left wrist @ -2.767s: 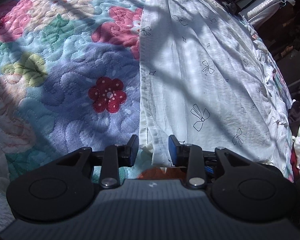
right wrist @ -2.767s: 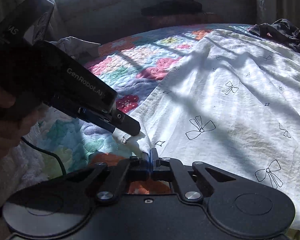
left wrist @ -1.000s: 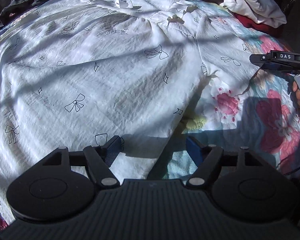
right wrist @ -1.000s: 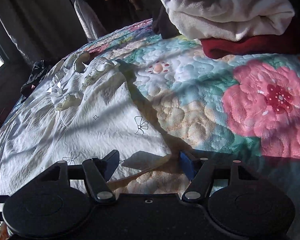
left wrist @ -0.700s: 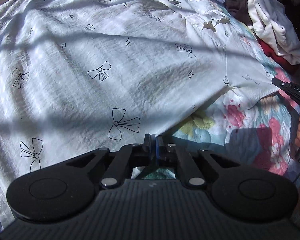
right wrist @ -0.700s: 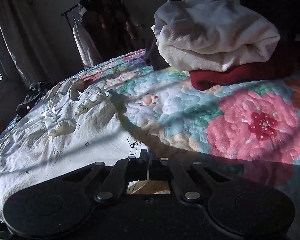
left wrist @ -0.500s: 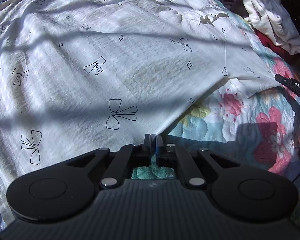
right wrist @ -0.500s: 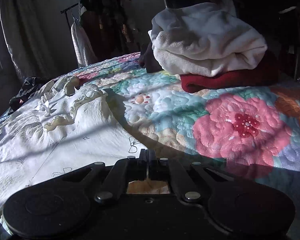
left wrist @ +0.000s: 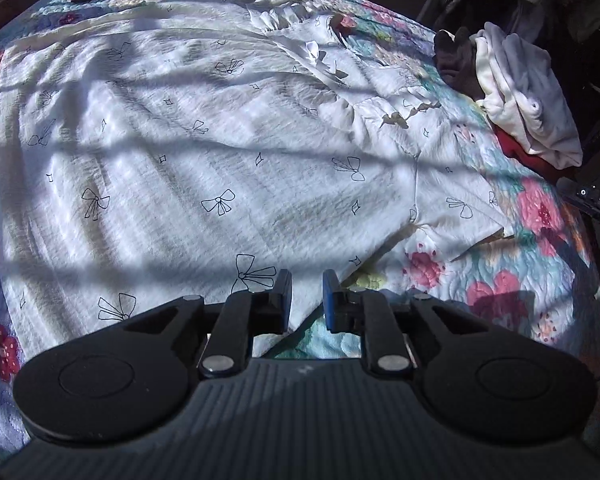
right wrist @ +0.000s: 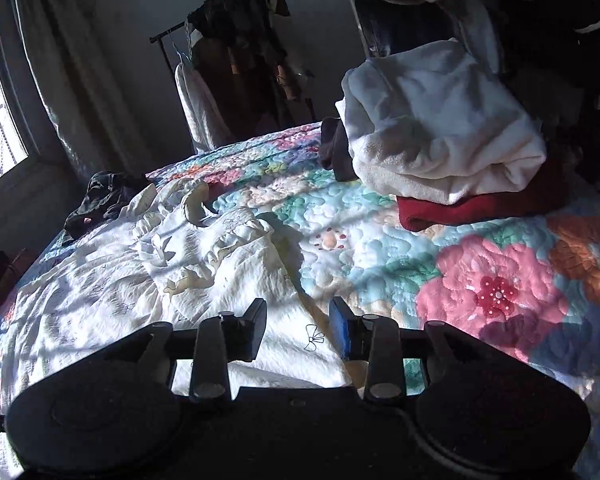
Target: Fold clothes
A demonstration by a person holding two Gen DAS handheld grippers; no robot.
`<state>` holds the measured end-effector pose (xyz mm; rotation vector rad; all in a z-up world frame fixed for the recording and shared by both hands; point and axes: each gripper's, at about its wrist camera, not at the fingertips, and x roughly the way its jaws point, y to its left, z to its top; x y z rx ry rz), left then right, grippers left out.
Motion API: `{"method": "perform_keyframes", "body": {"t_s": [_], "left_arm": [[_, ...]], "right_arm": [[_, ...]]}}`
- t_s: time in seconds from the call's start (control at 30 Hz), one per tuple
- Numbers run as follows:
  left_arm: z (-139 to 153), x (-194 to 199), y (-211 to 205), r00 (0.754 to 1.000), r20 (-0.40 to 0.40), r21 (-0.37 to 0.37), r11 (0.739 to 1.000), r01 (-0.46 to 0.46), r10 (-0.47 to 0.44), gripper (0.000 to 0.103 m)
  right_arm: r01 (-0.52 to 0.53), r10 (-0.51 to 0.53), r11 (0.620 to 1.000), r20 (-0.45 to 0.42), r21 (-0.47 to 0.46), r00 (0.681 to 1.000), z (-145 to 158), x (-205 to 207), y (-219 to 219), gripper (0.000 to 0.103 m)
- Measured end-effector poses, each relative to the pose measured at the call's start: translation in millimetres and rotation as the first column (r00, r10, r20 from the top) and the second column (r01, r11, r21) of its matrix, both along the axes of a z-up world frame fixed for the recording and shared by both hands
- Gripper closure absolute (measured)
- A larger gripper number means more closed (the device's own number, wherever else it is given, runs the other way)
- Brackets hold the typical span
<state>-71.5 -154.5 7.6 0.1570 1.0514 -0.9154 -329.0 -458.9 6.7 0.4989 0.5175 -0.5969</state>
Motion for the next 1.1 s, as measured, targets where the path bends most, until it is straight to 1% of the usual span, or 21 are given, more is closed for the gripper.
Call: {"method": "perform_keyframes", "body": {"t_s": [0.03, 0.07, 0.13, 0.17, 0.23, 0.27, 0.3, 0.37, 0.43, 0.5, 0.57, 0.6, 0.63, 0.67, 0.7, 0.8, 0.83, 0.93, 0.97, 1.03, 1.1], "left_arm": [[9.2, 4.7, 0.8, 1.000, -0.002, -0.002, 1.000, -0.003, 0.003, 0.071], [18.4, 9.4, 1.5, 1.000, -0.005, -0.004, 1.000, -0.006, 0.006, 0.071], [37.7, 22.0, 1.3, 0.999, -0.032, -0.005, 1.000, 0.000, -0.001, 0.068], [47.0, 29.1, 0.0, 0.999, -0.041, -0.011, 1.000, 0.017, -0.017, 0.062], [64.7, 44.3, -4.5, 0.998, -0.040, -0.027, 0.998, 0.050, -0.051, 0.056], [72.8, 54.0, -8.8, 0.998, -0.024, -0.028, 0.998, 0.056, -0.057, 0.055], [77.6, 63.4, -13.9, 0.998, -0.007, -0.020, 0.998, 0.057, -0.057, 0.055], [81.9, 84.4, -25.4, 0.999, 0.026, 0.002, 0.999, 0.047, -0.047, 0.054], [78.9, 111.8, -38.7, 0.998, 0.046, 0.017, 0.999, 0.029, -0.030, 0.054], [70.2, 139.4, -51.6, 0.999, 0.042, 0.021, 1.000, 0.020, -0.021, 0.054], [57.7, 171.4, -68.3, 0.999, 0.041, 0.018, 1.000, 0.012, -0.013, 0.054], [52.2, 185.6, -76.0, 0.999, 0.037, 0.023, 1.000, 0.003, -0.004, 0.054], [47.2, 198.7, -83.3, 1.000, 0.030, 0.033, 0.999, -0.008, 0.007, 0.054], [42.5, 212.6, -91.0, 1.000, 0.013, 0.046, 0.999, -0.026, 0.026, 0.054], [38.8, 223.8, -97.3, 0.999, -0.003, 0.053, 0.998, -0.038, 0.038, 0.054], [29.3, 260.4, -124.4, 0.999, -0.030, 0.040, 0.999, -0.014, 0.016, 0.051], [24.1, 276.8, -136.2, 0.999, -0.035, 0.025, 1.000, -0.011, 0.012, 0.048], [2.9, 325.3, -170.9, 0.998, -0.044, -0.036, 0.999, -0.040, 0.039, 0.046], [-7.1, 341.7, -182.9, 0.997, -0.049, -0.029, 0.998, -0.061, 0.059, 0.046], [-20.5, 361.4, -195.9, 0.995, -0.059, 0.017, 0.997, -0.079, 0.080, 0.046], [-30.6, 377.4, -201.7, 0.993, -0.072, 0.034, 0.995, -0.088, 0.091, 0.046]], "right_arm": [[-0.056, 0.056, 0.998, -0.015, 0.013, 0.998, 13.8, 11.9, 6.2, 0.058], [-0.120, 0.120, 0.992, -0.027, 0.026, 0.992, 28.6, 24.1, 12.8, 0.058], [-0.250, 0.252, 0.967, -0.034, 0.050, 0.967, 60.2, 49.1, 25.7, 0.058], [-0.312, 0.315, 0.948, -0.033, 0.057, 0.949, 76.3, 61.8, 32.0, 0.055], [-0.421, 0.422, 0.906, -0.042, 0.042, 0.905, 105.1, 89.8, 41.1, 0.044], [-0.462, 0.463, 0.886, -0.052, 0.032, 0.885, 116.9, 105.3, 43.8, 0.040], [-0.494, 0.495, 0.869, -0.067, 0.023, 0.866, 127.1, 121.8, 45.2, 0.040], [-0.547, 0.546, 0.837, -0.109, 0.017, 0.831, 135.6, 162.1, 40.3, 0.040], [-0.595, 0.590, 0.804, -0.154, 0.017, 0.792, 140.7, 204.6, 33.0, 0.040], [-0.629, 0.618, 0.777, -0.207, 0.017, 0.758, 132.5, 251.3, 18.8, 0.040], [-0.639, 0.621, 0.770, -0.248, 0.011, 0.744, 117.4, 289.8, 2.9, 0.040], [-0.625, 0.604, 0.781, -0.253, -0.004, 0.756, 109.3, 305.3, -7.7, 0.041], [-0.601, 0.584, 0.799, -0.232, -0.004, 0.778, 102.1, 317.7, -20.6, 0.043], [-0.579, 0.571, 0.815, -0.194, 0.017, 0.798, 96.4, 326.4, -32.9, 0.048], [-0.564, 0.561, 0.825, -0.174, 0.034, 0.809, 89.8, 336.4, -44.7, 0.048], [-0.538, 0.543, 0.840, -0.155, 0.075, 0.826, 68.0, 370.1, -78.7, 0.048], [-0.529, 0.536, 0.844, -0.149, 0.088, 0.831, 60.7, 381.3, -90.0, 0.048], [-0.502, 0.516, 0.855, -0.132, 0.129, 0.846, 38.9, 414.9, -124.0, 0.048], [-0.479, 0.495, 0.867, -0.128, 0.135, 0.860, 30.8, 425.8, -134.8, 0.047], [-0.410, 0.426, 0.902, -0.122, 0.133, 0.897, 13.4, 446.9, -155.8, 0.047], [-0.380, 0.399, 0.910, -0.104, 0.167, 0.911, 0.7, 466.0, -167.5, 0.046]]}}
